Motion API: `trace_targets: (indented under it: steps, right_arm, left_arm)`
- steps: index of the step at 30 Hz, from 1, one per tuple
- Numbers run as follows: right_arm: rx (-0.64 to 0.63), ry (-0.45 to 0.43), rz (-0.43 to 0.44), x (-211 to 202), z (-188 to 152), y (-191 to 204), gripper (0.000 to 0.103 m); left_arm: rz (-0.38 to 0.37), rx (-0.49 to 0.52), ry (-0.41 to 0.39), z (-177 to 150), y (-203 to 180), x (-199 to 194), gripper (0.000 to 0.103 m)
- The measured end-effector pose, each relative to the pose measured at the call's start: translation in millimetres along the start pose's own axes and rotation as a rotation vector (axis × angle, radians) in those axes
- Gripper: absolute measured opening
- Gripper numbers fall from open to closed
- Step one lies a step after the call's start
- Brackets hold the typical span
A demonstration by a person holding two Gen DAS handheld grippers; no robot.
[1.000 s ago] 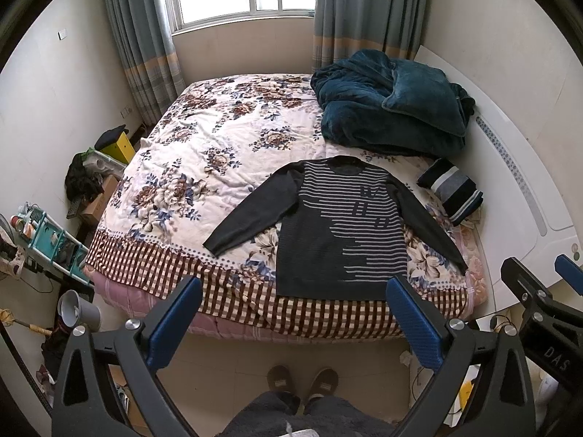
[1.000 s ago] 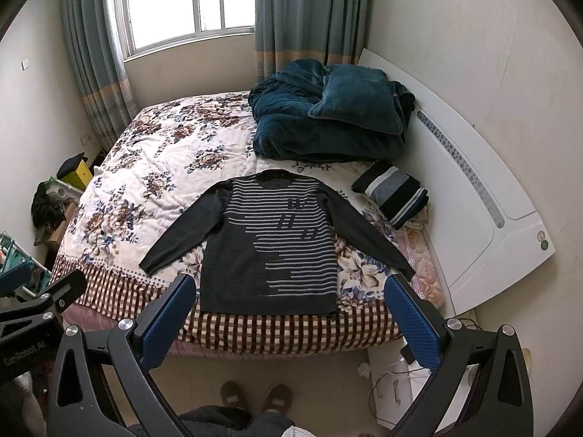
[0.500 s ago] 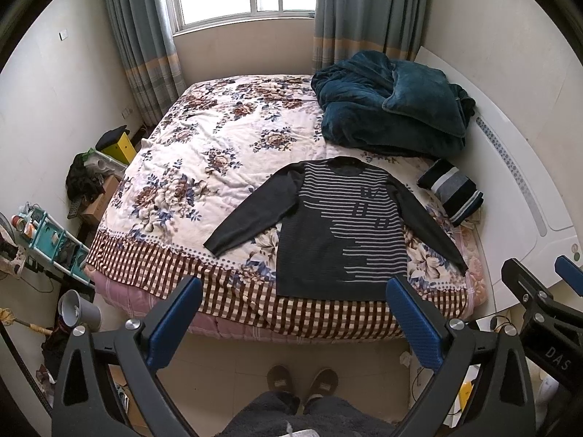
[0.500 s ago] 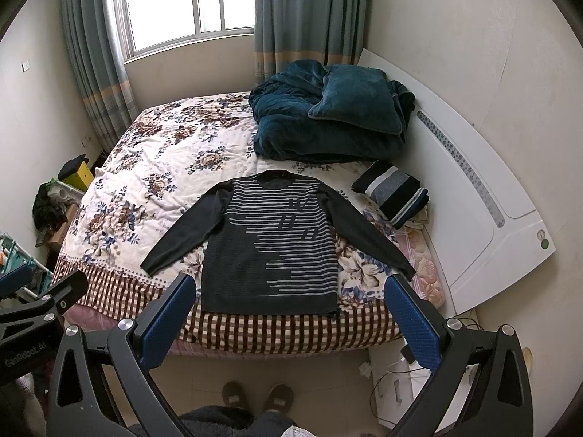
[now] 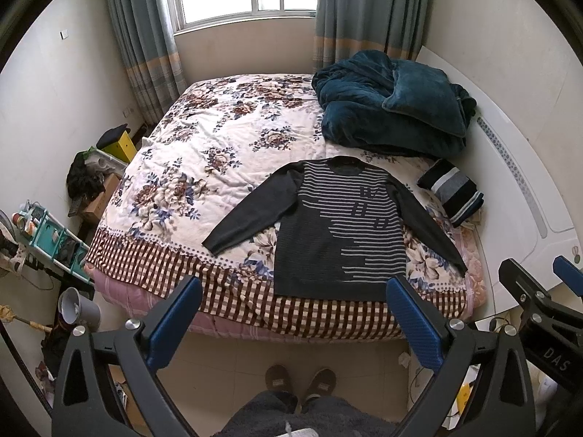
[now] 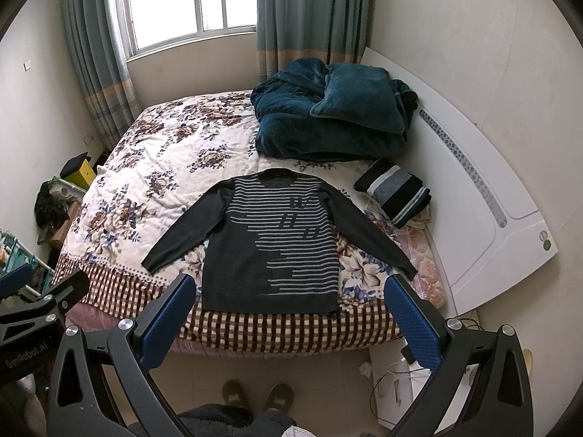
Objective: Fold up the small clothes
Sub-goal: 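Lower both tools toward the black striped sweater's hem and sleeves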
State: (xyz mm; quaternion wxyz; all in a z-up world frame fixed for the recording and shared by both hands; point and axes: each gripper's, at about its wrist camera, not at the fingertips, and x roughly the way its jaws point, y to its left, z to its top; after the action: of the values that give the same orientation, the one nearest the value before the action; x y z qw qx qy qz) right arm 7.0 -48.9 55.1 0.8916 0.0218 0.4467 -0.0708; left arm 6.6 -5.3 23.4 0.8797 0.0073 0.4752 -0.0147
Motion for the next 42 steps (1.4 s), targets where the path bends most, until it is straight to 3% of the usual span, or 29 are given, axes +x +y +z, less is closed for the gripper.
trace_targets:
  steps: [5,9,13,19,25,35,42]
  right_arm:
    - [0.008,0.005,-0.002,2,-1,-1,0.103]
    - [0.04,0.016,-0.019,18,-1,-9,0.103]
    - [0.109,0.05,-0.052,57,0,-31,0.103]
    - [0.22,0.112,-0.116,138,5,-81,0.103]
    - [0.431,0.225,-0.156,255,-9,-150,0.103]
    - [0.91,0.395,-0.253,454,-84,-295,0.103]
    - [1.356,0.339,-0.268,555,-168,-408,0.1]
  left_arm:
    - [0.025,-0.002,-0.034,2,-4,8,0.103]
    - [0.075,0.002,-0.068,9,-20,37,0.103]
    - [0.115,0.039,-0.081,16,-46,81,0.103]
    - [0.133,0.112,-0.028,32,-81,150,0.103]
    - [0.147,0.172,0.087,50,-108,265,0.103]
    - [0.12,0.225,0.342,49,-159,486,0.103]
    - [0.162,0.239,0.46,26,-186,604,0.103]
